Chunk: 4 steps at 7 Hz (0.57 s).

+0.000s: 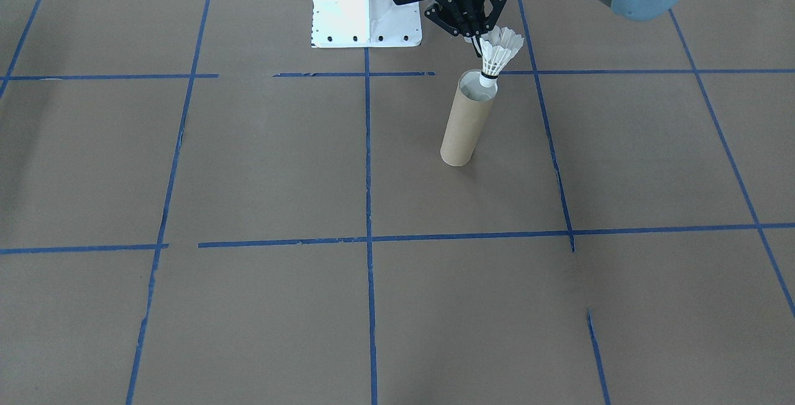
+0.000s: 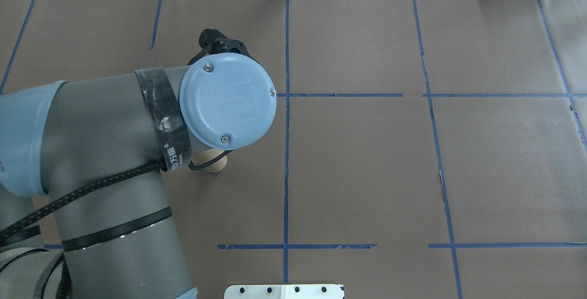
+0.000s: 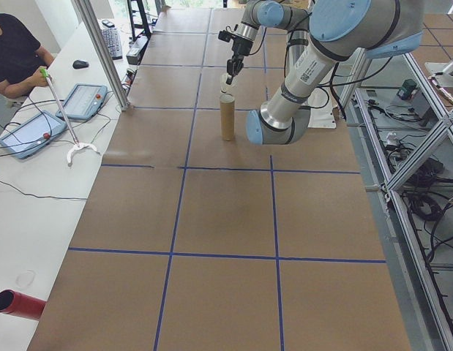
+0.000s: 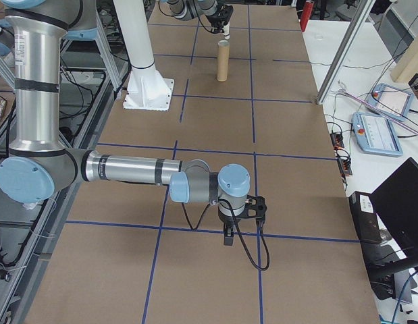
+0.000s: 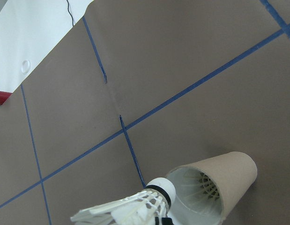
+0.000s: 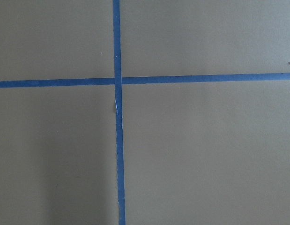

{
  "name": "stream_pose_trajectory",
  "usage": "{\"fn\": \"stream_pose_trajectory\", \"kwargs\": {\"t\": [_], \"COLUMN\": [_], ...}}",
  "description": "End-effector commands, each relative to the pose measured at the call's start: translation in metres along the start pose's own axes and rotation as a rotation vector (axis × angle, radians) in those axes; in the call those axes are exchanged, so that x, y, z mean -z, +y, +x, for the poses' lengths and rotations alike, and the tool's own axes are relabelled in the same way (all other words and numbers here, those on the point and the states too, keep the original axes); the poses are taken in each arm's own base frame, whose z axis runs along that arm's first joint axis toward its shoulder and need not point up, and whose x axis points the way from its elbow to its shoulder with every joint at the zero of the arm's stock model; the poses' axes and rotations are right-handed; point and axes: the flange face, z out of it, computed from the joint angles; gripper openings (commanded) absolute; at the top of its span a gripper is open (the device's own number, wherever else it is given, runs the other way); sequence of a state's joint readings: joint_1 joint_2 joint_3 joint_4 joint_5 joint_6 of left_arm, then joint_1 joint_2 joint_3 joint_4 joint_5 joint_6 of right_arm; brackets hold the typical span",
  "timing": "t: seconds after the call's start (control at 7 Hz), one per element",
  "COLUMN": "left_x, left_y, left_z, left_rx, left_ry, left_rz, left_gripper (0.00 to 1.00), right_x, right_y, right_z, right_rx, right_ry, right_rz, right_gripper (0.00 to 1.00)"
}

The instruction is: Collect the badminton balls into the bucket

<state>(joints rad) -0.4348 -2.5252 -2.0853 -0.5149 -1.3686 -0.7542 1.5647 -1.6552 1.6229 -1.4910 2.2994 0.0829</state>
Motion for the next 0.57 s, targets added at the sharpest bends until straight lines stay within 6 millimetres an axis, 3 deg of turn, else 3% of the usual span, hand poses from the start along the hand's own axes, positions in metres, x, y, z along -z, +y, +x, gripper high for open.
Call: {"fn": "stream_pose_trajectory", "kwargs": {"t": [0.0,0.14,0.29,0.43], "left_x": [-0.0041,-0.0050,-0.0064,-0.0076], "left_y": [0.0024,0.0041,0.0042,0.0035], "left_z": [0.0112,0.0144,0.0181,0.0192], "left_rx": [-0.021,-0.028,-0.033,-0.033], "left_ry": [-0.012,-0.011,-0.014,-0.017], "left_rz": [-0.005,-0.008,-0.014,-0.016], "left_gripper": [0.00,0.00,0.13,0.99], "right_x": [0.0000,0.0000,0.0000,0.0000], "right_y": [0.0000,0.0000,0.0000,0.0000], "right_z": [0.0000,0.0000,0.0000,0.0000], "right_rx": [0.000,0.000,0.000,0.000], "right_ry": [0.000,0.000,0.000,0.000], "right_rz": [0.000,0.000,0.000,0.000], "right_gripper": [1.00,1.00,1.00,1.00]}}
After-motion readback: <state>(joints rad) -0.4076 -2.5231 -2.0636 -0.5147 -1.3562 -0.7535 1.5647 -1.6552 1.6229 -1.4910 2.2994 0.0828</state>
